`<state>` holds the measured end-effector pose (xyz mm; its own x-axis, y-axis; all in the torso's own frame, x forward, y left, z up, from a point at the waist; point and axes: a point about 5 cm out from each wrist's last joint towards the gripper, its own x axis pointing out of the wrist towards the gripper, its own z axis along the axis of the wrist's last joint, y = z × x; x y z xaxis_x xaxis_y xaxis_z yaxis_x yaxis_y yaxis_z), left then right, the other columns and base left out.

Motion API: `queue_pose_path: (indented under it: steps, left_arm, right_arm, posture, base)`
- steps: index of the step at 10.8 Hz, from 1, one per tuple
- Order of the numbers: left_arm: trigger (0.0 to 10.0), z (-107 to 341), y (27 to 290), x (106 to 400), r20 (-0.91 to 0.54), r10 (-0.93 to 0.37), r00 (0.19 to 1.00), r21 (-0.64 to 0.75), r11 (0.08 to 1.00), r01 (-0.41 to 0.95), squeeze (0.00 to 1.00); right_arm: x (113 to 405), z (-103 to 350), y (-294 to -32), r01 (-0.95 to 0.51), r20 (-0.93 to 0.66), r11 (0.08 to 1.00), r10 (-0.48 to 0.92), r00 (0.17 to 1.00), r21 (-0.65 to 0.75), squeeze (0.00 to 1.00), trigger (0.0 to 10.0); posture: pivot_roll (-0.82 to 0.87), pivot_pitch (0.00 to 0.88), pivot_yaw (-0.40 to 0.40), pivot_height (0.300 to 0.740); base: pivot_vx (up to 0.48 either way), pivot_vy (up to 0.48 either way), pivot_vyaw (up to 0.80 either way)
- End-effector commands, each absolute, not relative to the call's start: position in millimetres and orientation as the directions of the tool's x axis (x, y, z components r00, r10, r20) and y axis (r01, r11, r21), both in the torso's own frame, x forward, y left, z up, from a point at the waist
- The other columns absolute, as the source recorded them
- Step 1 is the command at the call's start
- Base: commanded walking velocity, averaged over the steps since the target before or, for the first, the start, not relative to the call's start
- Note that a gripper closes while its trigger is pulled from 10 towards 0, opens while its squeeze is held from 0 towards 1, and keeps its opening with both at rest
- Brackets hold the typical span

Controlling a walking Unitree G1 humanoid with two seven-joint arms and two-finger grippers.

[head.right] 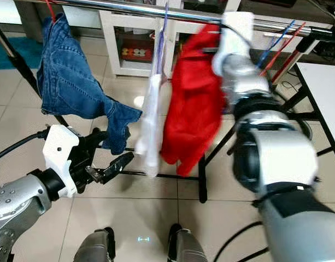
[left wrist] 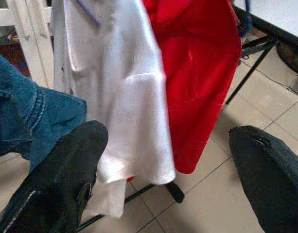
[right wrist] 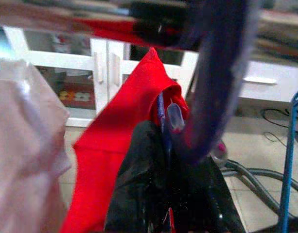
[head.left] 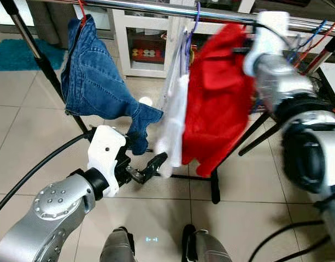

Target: Hang hanger

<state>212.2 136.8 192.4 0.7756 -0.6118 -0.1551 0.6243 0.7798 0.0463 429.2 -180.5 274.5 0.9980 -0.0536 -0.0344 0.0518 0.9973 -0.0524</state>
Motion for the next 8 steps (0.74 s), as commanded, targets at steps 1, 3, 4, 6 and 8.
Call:
queue_pose_path:
  steps: [1,3,4,6,8]
  left_arm:
    - [10.0,195.3,134.3,209.1,-0.150,-0.625,0.766,0.049,0.769,0.638,0.00]
    - [10.0,196.6,134.9,213.4,-0.151,-0.625,0.766,0.054,0.769,0.638,0.00]
    - [10.0,196.2,137.8,219.7,-0.148,-0.607,0.781,0.048,0.784,0.619,0.00]
    - [10.0,192.6,142.7,237.4,-0.141,-0.559,0.817,0.028,0.823,0.568,0.00]
    - [10.0,188.9,147.0,252.2,-0.117,-0.520,0.846,0.003,0.852,0.524,1.00]
  right_arm:
    - [426.9,256.5,-188.4,0.043,-0.096,0.998,-0.048,0.994,-0.047,1.00,10.0]
    - [427.2,257.7,-183.0,-0.032,-0.079,0.999,0.029,0.996,-0.033,1.00,10.0]
    - [427.1,263.5,-183.5,-0.085,-0.054,0.995,0.081,0.995,-0.061,1.00,10.0]
    - [426.1,277.5,-191.5,-0.128,-0.014,0.991,0.128,0.992,-0.034,1.00,10.0]
    - [423.3,283.4,-201.6,-0.172,0.019,0.985,0.172,0.985,-0.001,1.00,10.0]
  posture:
    - [0.26,0.295,-0.065,0.740]
    - [0.27,0.283,-0.052,0.740]
    - [0.25,0.261,-0.041,0.740]
    - [0.21,0.221,-0.009,0.740]
    - [0.18,0.169,0.014,0.740]
  base:
    - [0.000,0.000,0.00]
    - [0.000,0.000,0.00]
    - [0.000,0.000,0.00]
    - [0.000,0.000,0.00]
    - [0.000,0.000,0.00]
